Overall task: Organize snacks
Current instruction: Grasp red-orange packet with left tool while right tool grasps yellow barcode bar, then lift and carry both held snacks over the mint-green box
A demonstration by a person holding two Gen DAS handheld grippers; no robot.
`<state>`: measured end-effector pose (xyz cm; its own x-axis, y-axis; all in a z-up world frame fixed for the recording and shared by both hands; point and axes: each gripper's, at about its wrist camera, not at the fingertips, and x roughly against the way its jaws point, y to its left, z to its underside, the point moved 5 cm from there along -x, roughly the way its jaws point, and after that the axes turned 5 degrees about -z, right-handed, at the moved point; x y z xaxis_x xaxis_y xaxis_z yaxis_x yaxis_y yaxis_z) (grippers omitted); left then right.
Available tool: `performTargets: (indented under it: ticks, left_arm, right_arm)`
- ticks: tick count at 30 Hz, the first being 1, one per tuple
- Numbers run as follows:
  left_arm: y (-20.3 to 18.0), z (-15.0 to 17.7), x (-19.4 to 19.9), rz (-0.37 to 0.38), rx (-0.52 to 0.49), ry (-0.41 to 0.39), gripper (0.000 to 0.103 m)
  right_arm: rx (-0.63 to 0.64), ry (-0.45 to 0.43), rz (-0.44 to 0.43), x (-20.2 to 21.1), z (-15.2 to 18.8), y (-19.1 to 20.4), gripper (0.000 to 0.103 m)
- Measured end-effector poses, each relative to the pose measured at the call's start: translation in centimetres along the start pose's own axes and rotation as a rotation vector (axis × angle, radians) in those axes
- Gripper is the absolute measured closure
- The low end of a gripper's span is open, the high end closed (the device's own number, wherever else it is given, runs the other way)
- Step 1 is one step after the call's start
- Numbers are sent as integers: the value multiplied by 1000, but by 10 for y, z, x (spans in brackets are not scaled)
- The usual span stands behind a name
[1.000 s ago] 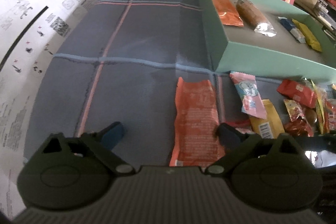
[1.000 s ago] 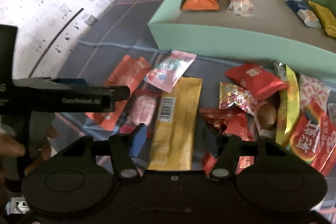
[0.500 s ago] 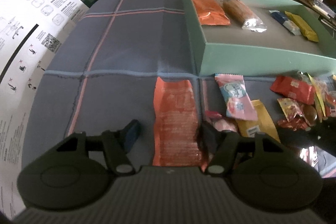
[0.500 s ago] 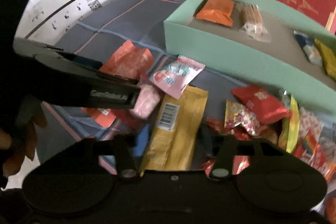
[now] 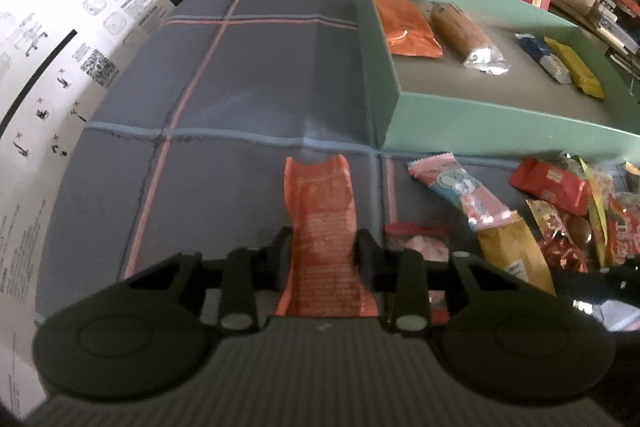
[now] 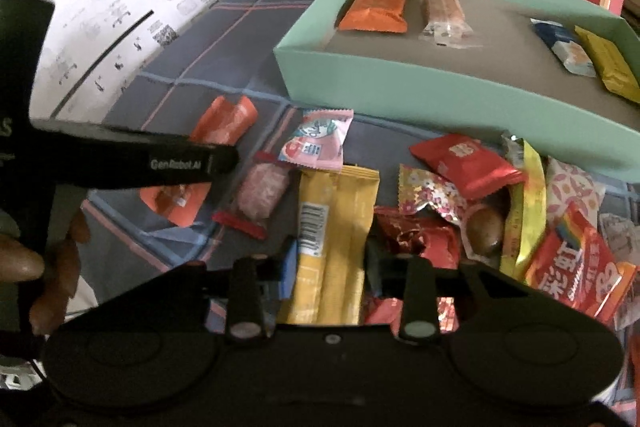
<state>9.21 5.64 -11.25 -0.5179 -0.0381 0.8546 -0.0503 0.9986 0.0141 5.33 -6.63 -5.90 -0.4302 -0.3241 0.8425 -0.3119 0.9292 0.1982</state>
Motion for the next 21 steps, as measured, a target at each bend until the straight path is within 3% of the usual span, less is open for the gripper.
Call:
performTargets:
  ticks: [8,21]
  left_arm:
    - [16,10,8,84,75,29,70]
    - [3,15,10,-2,18,51,67]
  right_arm:
    - [-62,-41,-29,20,1,-12,69]
    - [-83,-81,-77,35,6,-16,69]
